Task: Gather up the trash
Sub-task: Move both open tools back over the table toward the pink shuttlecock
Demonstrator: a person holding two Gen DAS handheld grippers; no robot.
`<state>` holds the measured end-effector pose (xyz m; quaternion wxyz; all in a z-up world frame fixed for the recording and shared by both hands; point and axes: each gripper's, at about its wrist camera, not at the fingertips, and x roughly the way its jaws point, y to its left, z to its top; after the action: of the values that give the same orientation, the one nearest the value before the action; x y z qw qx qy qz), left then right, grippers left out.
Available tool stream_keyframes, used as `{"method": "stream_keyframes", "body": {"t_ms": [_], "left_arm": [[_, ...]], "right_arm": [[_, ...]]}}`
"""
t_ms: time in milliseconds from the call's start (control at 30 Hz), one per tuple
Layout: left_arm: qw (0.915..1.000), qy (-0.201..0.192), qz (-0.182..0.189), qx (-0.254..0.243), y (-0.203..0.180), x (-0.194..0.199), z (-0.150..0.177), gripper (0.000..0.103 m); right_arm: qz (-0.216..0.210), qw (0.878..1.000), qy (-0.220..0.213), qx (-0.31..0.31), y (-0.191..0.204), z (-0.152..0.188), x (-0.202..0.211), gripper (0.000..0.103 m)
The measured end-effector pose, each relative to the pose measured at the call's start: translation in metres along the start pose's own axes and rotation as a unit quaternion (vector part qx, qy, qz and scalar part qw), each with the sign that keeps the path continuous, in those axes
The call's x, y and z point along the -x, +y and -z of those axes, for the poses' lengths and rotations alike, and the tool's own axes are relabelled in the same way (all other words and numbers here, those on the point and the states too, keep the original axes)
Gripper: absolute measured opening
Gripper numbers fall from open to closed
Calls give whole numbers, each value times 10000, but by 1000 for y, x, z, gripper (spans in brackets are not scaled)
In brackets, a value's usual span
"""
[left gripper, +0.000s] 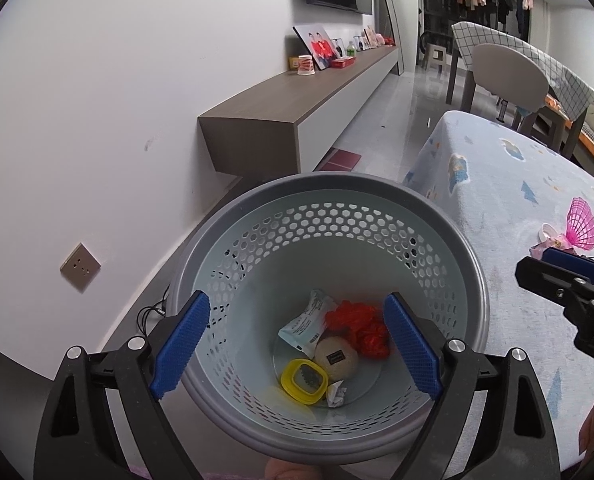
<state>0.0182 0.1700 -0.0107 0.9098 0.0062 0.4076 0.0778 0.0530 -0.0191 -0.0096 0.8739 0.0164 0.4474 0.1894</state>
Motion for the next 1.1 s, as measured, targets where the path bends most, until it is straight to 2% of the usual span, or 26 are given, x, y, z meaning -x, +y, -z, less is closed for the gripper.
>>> {"method": "stream_keyframes", "body": {"t_ms": [367, 700, 933, 1100], "left_arm": [[9985, -136, 352, -401, -48, 14, -2, 87], [9936, -103, 657, -918, -108, 16, 8, 87], [9888, 36, 999, -1108, -147, 11, 7, 87], [9859, -30, 1103, -1256, -172, 8, -2, 87]], "right_arm": [[539, 9974, -112, -460, -68, 16, 44, 49], [1265, 9902, -129, -583, -132, 30, 75, 52], [1416, 9877, -112, -647, -166, 36, 70, 53], [1310, 9893, -44, -640, -177, 37, 60, 53]]}}
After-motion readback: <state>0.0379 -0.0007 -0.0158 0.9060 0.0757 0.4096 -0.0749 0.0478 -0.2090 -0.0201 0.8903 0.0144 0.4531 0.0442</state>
